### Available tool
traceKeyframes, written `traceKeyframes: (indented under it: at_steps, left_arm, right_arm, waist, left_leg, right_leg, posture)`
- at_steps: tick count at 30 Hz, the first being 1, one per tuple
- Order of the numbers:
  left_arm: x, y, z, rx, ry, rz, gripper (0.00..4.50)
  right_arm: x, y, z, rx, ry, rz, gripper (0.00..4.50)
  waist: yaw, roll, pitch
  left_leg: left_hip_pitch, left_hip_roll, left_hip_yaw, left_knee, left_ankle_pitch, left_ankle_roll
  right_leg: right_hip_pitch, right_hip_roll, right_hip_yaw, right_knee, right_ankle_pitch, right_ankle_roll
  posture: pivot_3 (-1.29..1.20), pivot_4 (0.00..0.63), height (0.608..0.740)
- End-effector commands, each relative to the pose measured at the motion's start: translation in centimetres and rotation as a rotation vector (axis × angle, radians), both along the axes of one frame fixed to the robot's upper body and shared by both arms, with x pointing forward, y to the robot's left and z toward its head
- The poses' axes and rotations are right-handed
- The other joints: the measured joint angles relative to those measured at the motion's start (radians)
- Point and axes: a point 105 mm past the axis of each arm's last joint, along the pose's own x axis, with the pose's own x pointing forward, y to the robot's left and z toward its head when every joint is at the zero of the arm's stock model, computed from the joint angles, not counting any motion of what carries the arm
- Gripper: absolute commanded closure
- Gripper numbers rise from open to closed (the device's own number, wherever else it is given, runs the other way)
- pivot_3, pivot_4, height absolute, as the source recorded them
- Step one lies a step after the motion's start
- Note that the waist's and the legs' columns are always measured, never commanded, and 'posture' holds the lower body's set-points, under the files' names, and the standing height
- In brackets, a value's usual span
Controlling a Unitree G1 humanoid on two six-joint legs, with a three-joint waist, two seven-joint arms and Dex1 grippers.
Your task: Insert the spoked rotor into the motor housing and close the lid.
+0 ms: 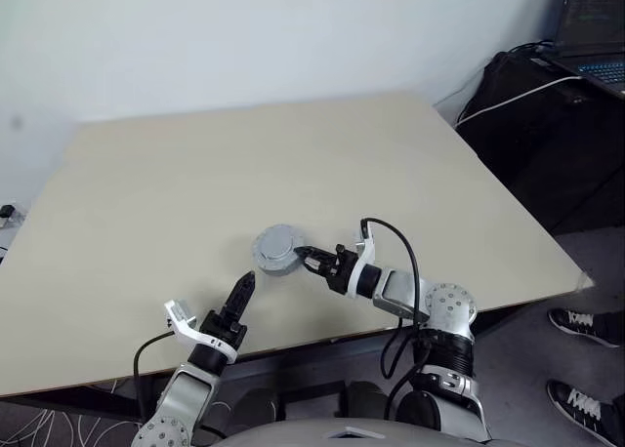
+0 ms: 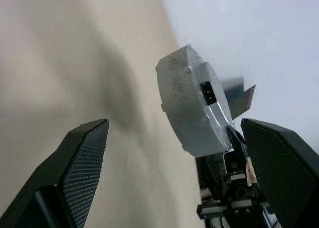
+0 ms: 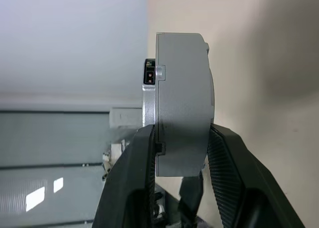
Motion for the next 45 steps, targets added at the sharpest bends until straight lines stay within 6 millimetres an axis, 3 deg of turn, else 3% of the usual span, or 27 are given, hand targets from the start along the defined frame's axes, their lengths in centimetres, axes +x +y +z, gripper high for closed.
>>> traceKeyframes:
  at_steps: [1,9,23,26,31,45]
  left_arm:
    - [1.8,-0.9,2.3,-0.104,-0.115,0.031,0.0]
    - [2.7,-1.7,2.2,-0.16,-0.119,-0.018,0.0]
    - [2.6,-2.1,2.4,-0.19,-0.137,-0.048,0.0]
    - [2.5,-2.1,2.4,-0.194,-0.137,-0.04,0.57]
    - [2.4,-2.1,2.4,-0.201,-0.138,-0.038,2.06]
    - [2.3,-1.9,2.4,-0.223,-0.142,-0.013,2.1]
  right_arm:
    - [-1.6,3.7,2.9,0.18,-0.064,0.083,3.3]
    - [-2.7,4.4,3.5,0.209,-0.066,0.152,3.3]
    - [-3.5,4.5,2.8,0.198,-0.026,0.192,3.3]
    - [-3.5,4.5,2.7,0.199,-0.018,0.19,3.3]
    - [-3.7,4.6,2.7,0.202,-0.013,0.201,3.3]
    - [-2.7,3.8,1.8,0.103,-0.023,0.118,3.3]
  waist:
    - [0.0,0.0,0.0]
    - [0.0,0.0,0.0]
    - [0.001,0.0,0.0]
    - [0.001,0.0,0.0]
    - [0.0,0.0,-0.001]
    - [0.0,0.0,-0.001]
  left_leg:
    - [0.0,0.0,0.0,0.0,0.0,0.0]
    - [0.0,0.0,0.001,0.001,0.0,0.001]
    - [0.0,0.0,0.002,0.002,0.0,0.001]
    - [0.0,0.0,0.002,0.002,0.0,0.001]
    - [0.0,0.0,0.003,0.003,0.0,0.001]
    - [0.001,0.0,0.004,0.004,0.001,0.001]
  right_leg:
    - [0.0,0.0,0.0,0.0,0.0,0.0]
    - [0.001,0.001,0.001,0.0,0.001,0.001]
    - [0.002,0.001,0.002,0.002,0.001,0.001]
    - [0.002,0.001,0.002,0.003,0.001,0.001]
    - [0.002,0.001,0.003,0.005,0.001,0.001]
    - [0.002,0.001,0.003,0.007,0.001,0.001]
  posture:
    - [0.0,0.0,0.74]
    - [0.0,0.0,0.74]
    - [0.0,0.0,0.74]
    - [0.0,0.0,0.74]
    - [0.0,0.0,0.74]
    - [0.0,0.0,0.74]
